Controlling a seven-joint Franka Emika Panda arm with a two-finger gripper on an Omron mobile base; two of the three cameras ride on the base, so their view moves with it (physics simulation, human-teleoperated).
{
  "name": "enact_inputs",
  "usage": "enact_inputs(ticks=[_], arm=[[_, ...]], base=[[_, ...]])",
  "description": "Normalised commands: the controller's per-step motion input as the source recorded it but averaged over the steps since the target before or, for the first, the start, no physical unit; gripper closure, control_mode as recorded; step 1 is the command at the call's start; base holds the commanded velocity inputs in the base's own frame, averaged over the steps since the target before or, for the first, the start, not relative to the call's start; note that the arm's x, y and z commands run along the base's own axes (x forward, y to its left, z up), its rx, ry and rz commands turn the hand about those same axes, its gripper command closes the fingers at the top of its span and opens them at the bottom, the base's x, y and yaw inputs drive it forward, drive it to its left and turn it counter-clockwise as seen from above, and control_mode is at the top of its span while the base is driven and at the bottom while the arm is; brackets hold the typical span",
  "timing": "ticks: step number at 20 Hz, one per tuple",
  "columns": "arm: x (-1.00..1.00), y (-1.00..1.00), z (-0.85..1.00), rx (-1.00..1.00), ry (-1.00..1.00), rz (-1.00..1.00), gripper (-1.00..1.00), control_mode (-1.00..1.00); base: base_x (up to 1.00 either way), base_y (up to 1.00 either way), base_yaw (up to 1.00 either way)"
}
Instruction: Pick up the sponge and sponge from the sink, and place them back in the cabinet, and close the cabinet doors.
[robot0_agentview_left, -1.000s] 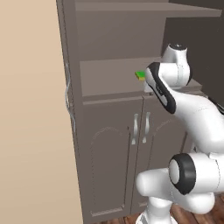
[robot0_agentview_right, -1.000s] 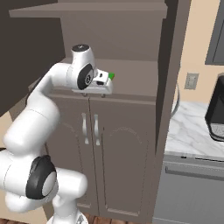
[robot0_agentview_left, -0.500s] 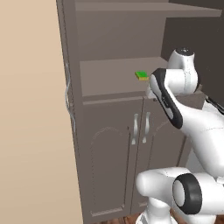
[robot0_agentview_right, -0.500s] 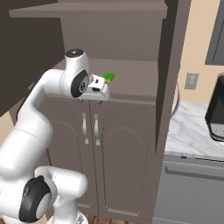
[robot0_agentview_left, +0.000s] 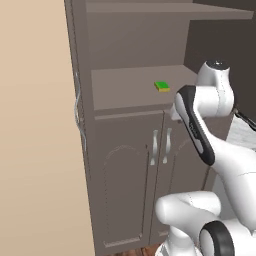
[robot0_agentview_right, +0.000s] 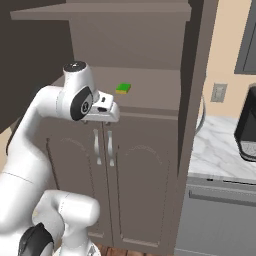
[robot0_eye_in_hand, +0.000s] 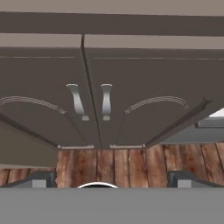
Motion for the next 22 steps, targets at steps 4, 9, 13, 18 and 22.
enact_inputs(ticks=[4, 9, 13, 18, 22], arm=[[-0.35, 0.01, 0.0, 0.0, 0.0, 0.0, -1.0, -1.0], [-0.41, 0.0, 0.0, 0.0, 0.0, 0.0, -1.0, -1.0], [-0.39, 0.0, 0.0, 0.0, 0.0, 0.0, -1.0, -1.0], [-0.47, 0.0, 0.0, 0.0, 0.0, 0.0, -1.0, -1.0], [-0.47, 0.0, 0.0, 0.0, 0.0, 0.0, -1.0, -1.0]], base=[[0.0, 0.0, 0.0], [0.0, 0.0, 0.0], [0.0, 0.0, 0.0], [0.0, 0.0, 0.0], [0.0, 0.0, 0.0]])
